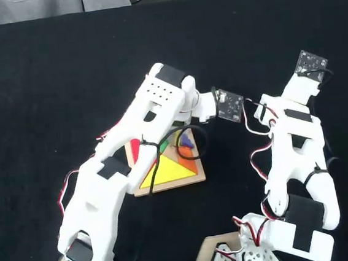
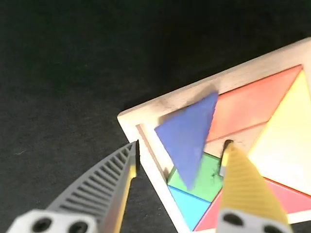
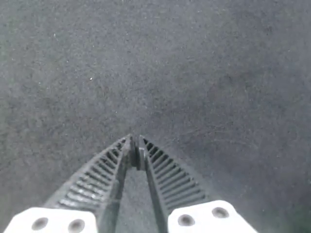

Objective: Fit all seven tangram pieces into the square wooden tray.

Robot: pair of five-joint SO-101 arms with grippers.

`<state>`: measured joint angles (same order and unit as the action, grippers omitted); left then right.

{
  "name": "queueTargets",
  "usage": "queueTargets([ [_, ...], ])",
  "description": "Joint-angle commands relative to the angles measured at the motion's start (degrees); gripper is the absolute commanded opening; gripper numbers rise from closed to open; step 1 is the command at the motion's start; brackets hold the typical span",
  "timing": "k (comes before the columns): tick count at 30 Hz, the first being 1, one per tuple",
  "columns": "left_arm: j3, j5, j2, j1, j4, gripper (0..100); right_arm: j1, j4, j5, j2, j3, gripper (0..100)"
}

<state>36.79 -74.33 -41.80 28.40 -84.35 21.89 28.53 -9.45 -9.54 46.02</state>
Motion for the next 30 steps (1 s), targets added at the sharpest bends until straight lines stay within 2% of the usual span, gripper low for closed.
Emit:
queueTargets([
  [1, 3.47, -0.35, 0.62, -0.66, 0.18, 29, 0.62, -1.32, -0.35, -0.48, -3.38, 1.1],
  [8, 5.14, 0.0, 0.26, -4.0, -2.29, 28, 0.44, -1.32, -0.18, -0.48, -3.38, 1.1],
  [13, 5.58, 6.51, 0.09, -7.43, -0.35, 28, 0.44, -1.32, -0.09, -0.48, -3.38, 1.1],
  [19, 7.6, 19.25, 1.41, -10.51, 0.09, 28, 0.44, -1.32, -0.09, -0.4, -3.38, 1.1],
  [26, 27.21, 37.89, 9.93, -19.3, -11.34, 28, -1.14, -1.32, 0.09, -0.31, -3.38, 1.1],
  [28, 33.89, 43.25, 12.22, -22.11, -16.09, 28, -2.2, -1.32, 2.29, -0.22, -3.21, 1.1],
  [30, 36.97, 49.23, 13.98, -25.8, -16.53, 28, -3.6, -1.14, 5.19, -0.13, -2.95, 1.1],
])
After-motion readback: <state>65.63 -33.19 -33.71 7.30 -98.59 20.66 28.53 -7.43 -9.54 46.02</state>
